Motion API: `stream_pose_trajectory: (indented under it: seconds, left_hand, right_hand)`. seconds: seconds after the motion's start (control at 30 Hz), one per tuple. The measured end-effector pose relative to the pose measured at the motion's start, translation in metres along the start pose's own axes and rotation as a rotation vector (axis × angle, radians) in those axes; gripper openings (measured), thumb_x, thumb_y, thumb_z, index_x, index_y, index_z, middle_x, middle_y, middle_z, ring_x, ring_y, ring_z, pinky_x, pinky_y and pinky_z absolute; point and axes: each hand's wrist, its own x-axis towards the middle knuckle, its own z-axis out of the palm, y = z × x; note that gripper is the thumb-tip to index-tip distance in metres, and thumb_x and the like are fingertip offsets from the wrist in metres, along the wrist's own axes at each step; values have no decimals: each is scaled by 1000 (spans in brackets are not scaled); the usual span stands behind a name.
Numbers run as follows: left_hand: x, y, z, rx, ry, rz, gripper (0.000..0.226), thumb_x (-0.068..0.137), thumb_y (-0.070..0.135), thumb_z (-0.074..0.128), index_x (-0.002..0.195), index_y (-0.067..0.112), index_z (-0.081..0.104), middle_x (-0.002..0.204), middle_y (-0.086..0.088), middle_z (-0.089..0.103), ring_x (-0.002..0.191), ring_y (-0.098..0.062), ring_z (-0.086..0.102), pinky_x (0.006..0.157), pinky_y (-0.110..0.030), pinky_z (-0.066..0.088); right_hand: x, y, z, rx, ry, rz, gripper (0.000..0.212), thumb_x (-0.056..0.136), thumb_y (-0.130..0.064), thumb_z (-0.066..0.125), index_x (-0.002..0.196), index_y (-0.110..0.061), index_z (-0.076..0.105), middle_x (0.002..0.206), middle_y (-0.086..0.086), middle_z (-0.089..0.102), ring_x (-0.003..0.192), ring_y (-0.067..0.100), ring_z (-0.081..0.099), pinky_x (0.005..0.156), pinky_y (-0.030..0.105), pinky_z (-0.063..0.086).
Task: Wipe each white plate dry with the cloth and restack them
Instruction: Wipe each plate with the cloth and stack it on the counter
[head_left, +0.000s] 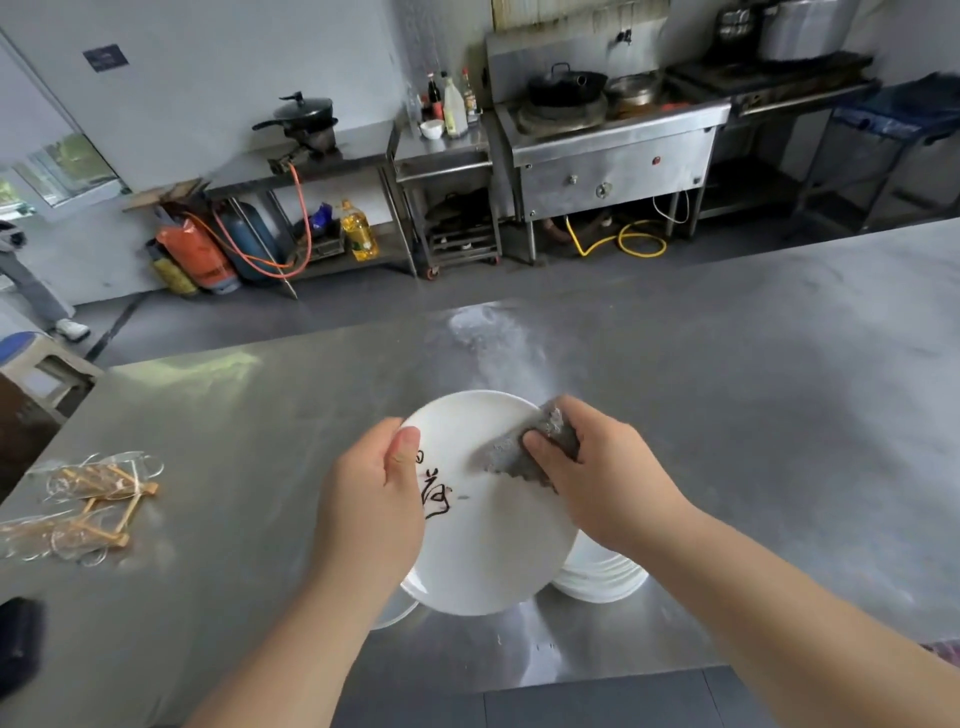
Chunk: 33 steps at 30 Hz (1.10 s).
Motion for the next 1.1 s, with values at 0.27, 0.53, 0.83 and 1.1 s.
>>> stream_pose_trajectory:
  seconds: [0.27,0.53,0.83,1.1]
  left_hand:
    - [7,12,11,74,-151,173,28,101,46,41,81,33,56,68,12,59,64,-14,52,54,-23,39]
    - [1,-13,8,-128,21,-207,32,107,44,43,96,18,58,86,8,68,86,-20,65,75,-43,52]
    - [26,8,-7,-95,-514,75,24,109,33,52,105,27,75,96,5,78,90,-15,71,82,-32,56]
    - [11,-19,-2,-217,-114,-152,42,95,47,44,97,12,66,81,-1,61,74,-16,50,68,-36,41]
  right_hand:
    - [17,-37,-4,-285,-66,-474,17,99,-39,60,107,-25,59,90,-5,67,81,23,60,67,42,51]
    - [1,13,20,84,89,69,31,100,-39,63,75,-32,46,65,-13,61,61,4,55,53,21,42]
    - [22,-32,-3,-255,-179,-359,15,99,-38,61,101,-23,59,82,-4,67,78,21,58,70,41,50]
    - [0,18,22,3,11,45,25,102,-38,60,86,-21,53,65,-3,57,60,11,50,57,22,40]
